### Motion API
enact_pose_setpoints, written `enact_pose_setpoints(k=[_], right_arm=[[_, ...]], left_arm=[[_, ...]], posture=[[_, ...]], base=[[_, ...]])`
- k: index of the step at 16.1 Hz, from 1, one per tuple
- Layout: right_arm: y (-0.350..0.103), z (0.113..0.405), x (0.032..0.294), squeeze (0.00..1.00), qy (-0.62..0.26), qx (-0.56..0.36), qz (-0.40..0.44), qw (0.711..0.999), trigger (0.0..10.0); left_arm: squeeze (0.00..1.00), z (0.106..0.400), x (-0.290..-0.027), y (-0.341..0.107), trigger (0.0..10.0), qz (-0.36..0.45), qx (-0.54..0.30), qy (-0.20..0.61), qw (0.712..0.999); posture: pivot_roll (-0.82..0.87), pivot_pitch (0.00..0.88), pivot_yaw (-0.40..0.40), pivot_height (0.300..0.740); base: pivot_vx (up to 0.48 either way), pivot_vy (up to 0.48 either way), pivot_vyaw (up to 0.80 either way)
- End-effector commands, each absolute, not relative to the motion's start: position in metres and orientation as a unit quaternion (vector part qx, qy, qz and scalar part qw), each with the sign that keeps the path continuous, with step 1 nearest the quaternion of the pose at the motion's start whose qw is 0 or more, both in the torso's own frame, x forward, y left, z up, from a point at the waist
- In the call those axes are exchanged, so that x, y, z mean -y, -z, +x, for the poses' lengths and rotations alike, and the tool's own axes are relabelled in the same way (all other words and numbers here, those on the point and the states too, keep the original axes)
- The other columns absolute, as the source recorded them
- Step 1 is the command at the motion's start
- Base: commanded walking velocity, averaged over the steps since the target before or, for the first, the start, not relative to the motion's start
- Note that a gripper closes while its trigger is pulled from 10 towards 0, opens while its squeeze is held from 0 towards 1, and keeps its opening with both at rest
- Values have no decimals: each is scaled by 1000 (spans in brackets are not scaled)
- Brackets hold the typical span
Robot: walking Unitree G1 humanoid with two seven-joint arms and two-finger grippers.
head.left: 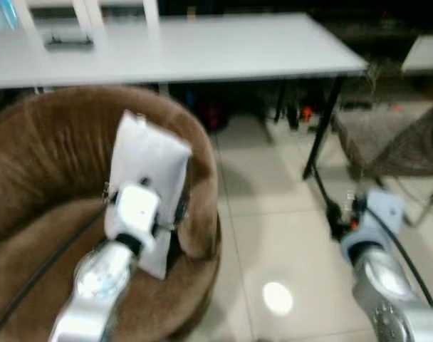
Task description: Move the pillow to the sofa from floor
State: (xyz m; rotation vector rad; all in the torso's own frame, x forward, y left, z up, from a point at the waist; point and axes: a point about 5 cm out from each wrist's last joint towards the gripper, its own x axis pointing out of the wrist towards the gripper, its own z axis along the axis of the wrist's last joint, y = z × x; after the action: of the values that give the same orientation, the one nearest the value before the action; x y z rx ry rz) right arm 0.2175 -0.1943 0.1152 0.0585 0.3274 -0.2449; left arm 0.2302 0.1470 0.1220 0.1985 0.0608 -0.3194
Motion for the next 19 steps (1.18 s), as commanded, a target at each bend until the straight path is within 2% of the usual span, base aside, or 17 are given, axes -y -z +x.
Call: enact_pose_setpoints(k=[1, 12, 16, 19], right_arm=[[-121, 219, 193, 0, 124, -151, 10, 981, 10000], [-119, 220, 196, 0, 141, -162, -19, 977, 10000], [-119, 229, 189, 0, 106, -156, -26, 982, 10000], [-111, 232, 179, 0, 81, -174, 27, 981, 10000]], left_arm=[[0, 234, -154, -127, 10000, 111, -22, 145, 983], [0, 233, -158, -125, 10000, 110, -26, 122, 986], [0, 228, -161, -125, 10000, 111, -26, 107, 988], [0, 226, -163, -125, 10000, 114, -26, 104, 988]], posture=[[-18, 0, 29, 740], [1, 0, -4, 740], [37, 0, -40, 740], [50, 0, -42, 740]], base=[[0, 0, -800], [0, 0, -800], [0, 0, 0], [0, 0, 0]])
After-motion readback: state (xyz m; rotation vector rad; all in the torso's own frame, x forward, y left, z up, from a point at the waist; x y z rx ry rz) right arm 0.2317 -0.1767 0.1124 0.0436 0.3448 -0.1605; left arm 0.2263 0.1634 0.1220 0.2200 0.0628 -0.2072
